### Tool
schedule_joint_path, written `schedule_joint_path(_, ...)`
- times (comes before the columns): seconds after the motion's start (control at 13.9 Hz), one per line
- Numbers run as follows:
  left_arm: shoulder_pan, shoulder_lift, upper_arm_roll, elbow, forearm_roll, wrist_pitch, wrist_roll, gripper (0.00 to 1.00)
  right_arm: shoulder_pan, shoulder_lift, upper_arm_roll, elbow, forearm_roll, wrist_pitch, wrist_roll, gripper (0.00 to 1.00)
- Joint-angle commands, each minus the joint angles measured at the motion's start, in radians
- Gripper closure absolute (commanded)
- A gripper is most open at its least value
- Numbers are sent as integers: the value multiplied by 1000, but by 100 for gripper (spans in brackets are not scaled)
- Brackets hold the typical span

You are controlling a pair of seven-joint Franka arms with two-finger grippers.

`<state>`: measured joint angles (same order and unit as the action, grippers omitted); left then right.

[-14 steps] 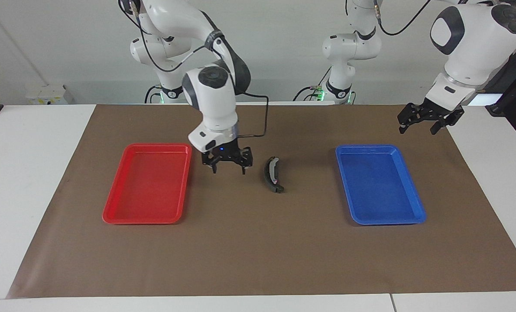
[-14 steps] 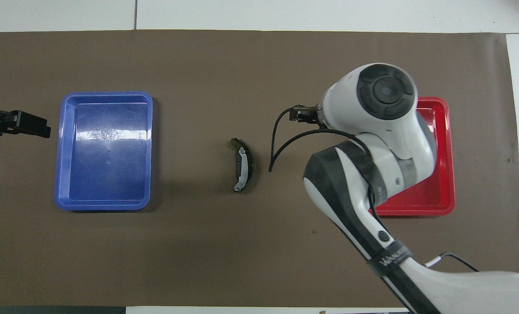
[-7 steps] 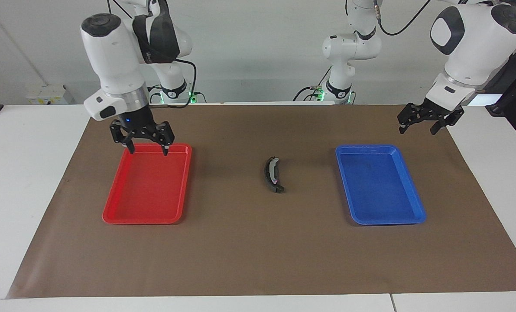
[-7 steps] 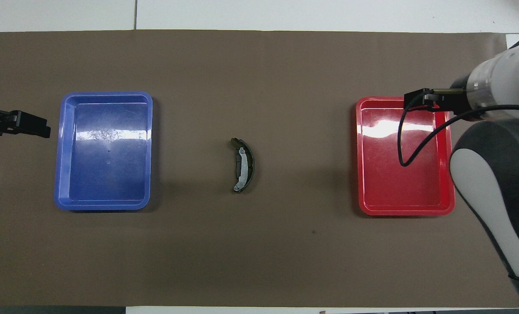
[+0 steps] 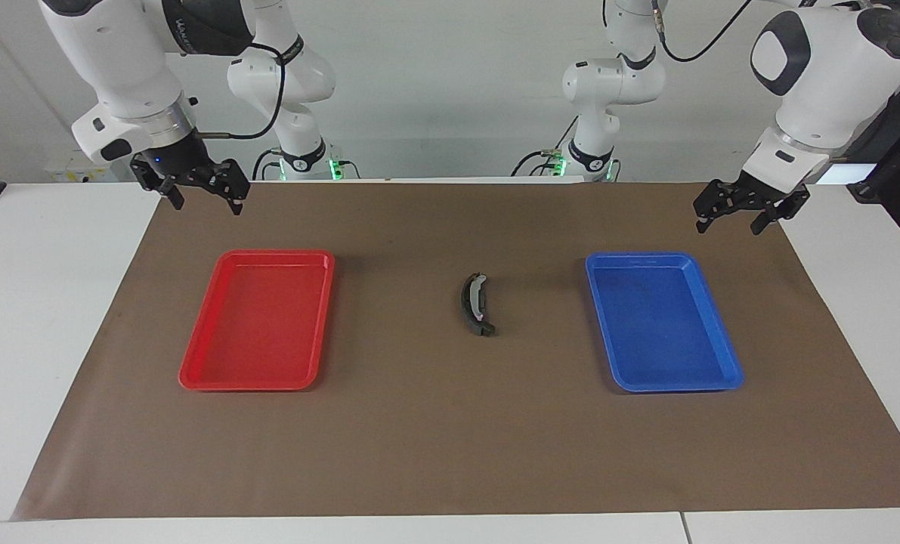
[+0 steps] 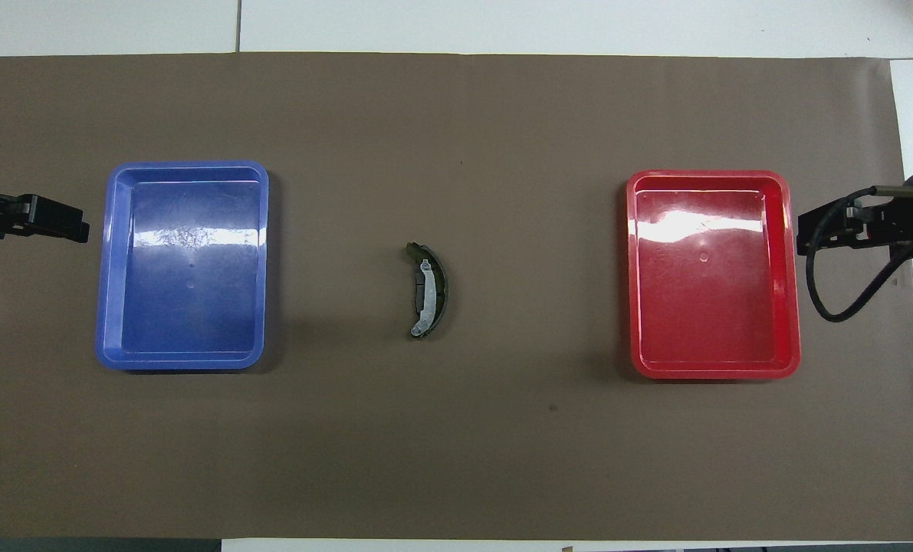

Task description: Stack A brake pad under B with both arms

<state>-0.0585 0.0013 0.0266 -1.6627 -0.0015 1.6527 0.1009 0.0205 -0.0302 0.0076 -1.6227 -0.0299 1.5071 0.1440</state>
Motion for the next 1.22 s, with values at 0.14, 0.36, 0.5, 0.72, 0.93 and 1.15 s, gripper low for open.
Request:
schedule_joint_path(0.14, 9, -24, -2, -29, -12, 12, 6, 0, -13, -8, 17, 38, 22, -66, -23, 0)
schedule_joint_path(0.36, 9, -24, -2, -29, -12, 12, 6, 0, -8, -4, 17, 44, 4, -54, -65, 0)
schedule_joint_path(0.5, 9, -24, -2, -29, -12, 12, 6, 0, -7, -4, 23, 58, -31, -70, -80, 0)
schedule_joint_path(0.72, 9, -24, -2, -29, -12, 12, 6, 0, -10, 10, 23, 107, -22, -116, -81, 0)
schedule_joint_path(0.93, 9, -24, -2, -29, -12, 12, 6, 0, -16, 10, 23, 106, -16, -107, -80, 0)
schedule_joint_path(1.15, 9, -24, -2, -29, -12, 12, 6, 0, -13, -2, 18, 83, 13, -107, -78, 0)
